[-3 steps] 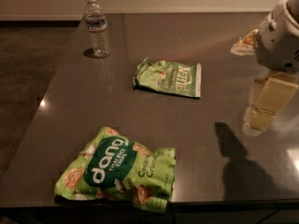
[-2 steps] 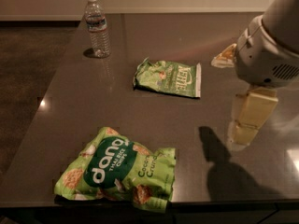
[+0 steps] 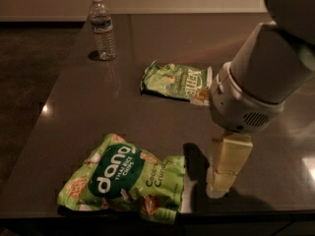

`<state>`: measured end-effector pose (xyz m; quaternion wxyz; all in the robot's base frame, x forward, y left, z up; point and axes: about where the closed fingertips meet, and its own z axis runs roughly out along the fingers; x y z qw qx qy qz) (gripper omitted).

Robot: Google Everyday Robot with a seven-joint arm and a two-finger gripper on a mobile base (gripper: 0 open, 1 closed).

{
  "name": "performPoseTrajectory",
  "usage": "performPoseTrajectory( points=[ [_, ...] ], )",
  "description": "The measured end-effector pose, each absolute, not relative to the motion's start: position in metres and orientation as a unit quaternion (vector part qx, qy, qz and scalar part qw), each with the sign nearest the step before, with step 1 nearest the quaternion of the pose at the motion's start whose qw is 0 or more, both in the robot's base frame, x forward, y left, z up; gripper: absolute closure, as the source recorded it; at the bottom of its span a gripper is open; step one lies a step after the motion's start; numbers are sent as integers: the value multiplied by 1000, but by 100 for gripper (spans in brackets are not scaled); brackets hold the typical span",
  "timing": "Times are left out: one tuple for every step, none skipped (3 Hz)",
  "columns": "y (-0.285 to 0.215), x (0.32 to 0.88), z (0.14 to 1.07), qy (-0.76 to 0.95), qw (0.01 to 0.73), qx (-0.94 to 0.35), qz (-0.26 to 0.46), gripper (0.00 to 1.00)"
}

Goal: Move green rice chip bag near green jalapeno chip bag

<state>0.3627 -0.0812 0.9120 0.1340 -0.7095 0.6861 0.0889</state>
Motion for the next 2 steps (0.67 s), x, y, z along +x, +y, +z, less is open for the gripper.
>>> performPoseTrajectory(
  points=[
    [-60,344,897,682,132,-708,126,0],
    [-41,330,885,682,128,-705,146,0]
  ],
)
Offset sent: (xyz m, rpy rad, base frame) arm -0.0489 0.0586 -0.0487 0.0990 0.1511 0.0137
